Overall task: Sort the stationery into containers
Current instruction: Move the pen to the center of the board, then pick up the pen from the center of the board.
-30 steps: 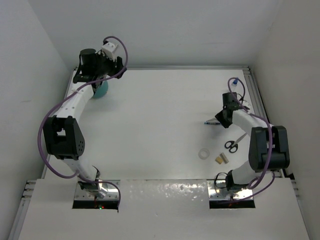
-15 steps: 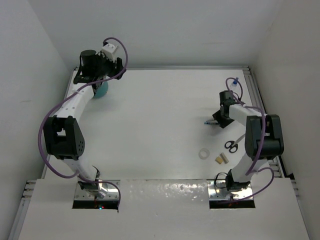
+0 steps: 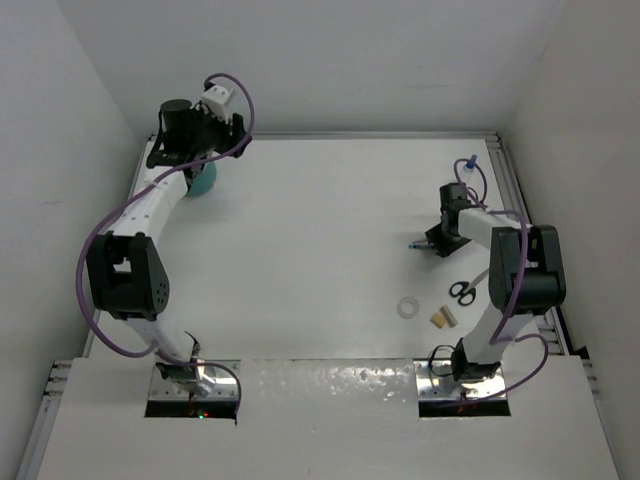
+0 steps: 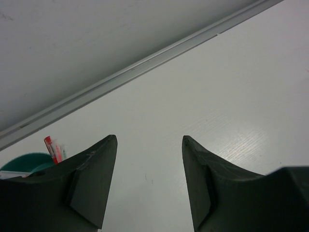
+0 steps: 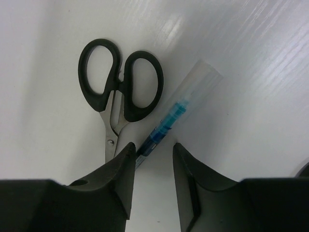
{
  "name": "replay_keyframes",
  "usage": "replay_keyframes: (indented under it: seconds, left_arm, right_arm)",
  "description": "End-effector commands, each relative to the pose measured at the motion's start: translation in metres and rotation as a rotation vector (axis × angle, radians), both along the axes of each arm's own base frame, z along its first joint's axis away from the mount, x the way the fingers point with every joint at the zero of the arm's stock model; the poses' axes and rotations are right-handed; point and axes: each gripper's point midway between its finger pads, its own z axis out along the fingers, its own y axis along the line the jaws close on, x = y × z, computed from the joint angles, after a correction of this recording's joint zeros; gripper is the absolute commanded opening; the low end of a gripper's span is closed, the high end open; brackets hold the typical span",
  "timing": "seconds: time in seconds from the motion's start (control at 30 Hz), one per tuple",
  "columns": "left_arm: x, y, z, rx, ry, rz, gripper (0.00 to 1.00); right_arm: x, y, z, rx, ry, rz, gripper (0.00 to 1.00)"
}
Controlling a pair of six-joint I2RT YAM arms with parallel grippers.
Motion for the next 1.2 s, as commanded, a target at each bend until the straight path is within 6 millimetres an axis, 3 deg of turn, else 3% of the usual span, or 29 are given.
replay_keyframes:
  seconds: [0.0,0.13,0.3,0.4,0.53,0.67,0.77,0.87,0.97,1.1,1.17]
  left_arm:
    - [-0.005,0.004,0.039,-0.019,-0.098,0.013,0.54]
    - [-0.005,0.003,0.050,-0.004,-0.129,0.001,0.54]
    - [-0.005,-0.005,0.092,0.004,-0.268,-0.037,0.54]
    - [-0.014,-0.019,0.113,-0.006,-0.336,-0.102,0.54]
    - [-0.030,-0.032,0.134,-0.025,-0.397,-0.148,0.55]
    - [-0.044,-0.037,0.133,-0.049,-0.409,-0.161,0.55]
    - [-0.053,-0.039,0.132,-0.042,-0.429,-0.165,0.55]
    - [-0.059,-0.049,0.135,-0.087,-0.430,-0.189,0.55]
    - [-0.062,-0.064,0.134,-0.125,-0.412,-0.221,0.55]
    - [-0.071,-0.082,0.133,-0.163,-0.388,-0.277,0.55]
    - [-0.073,-0.088,0.130,-0.179,-0.377,-0.277,0.55]
  right_arm:
    - [-0.030,-0.001,-0.018,0.008,0.107,-0.020,0.34]
    - [-0.050,0.002,-0.024,0.023,0.179,-0.026,0.24]
    - [-0.072,0.005,-0.032,0.044,0.256,-0.059,0.19]
    - [-0.086,0.004,-0.032,0.034,0.285,-0.052,0.20]
    - [-0.091,-0.005,-0.029,0.034,0.281,-0.071,0.31]
    - [-0.083,-0.004,-0.026,0.044,0.259,-0.059,0.30]
    - [-0.081,0.003,-0.030,0.083,0.249,-0.034,0.19]
    - [-0.083,0.005,-0.031,0.089,0.252,-0.018,0.00]
    - [-0.087,0.004,-0.032,0.072,0.207,0.004,0.00]
    - [-0.079,-0.007,-0.009,-0.024,0.111,0.074,0.00]
    - [-0.069,-0.001,0.004,-0.065,0.030,0.155,0.00]
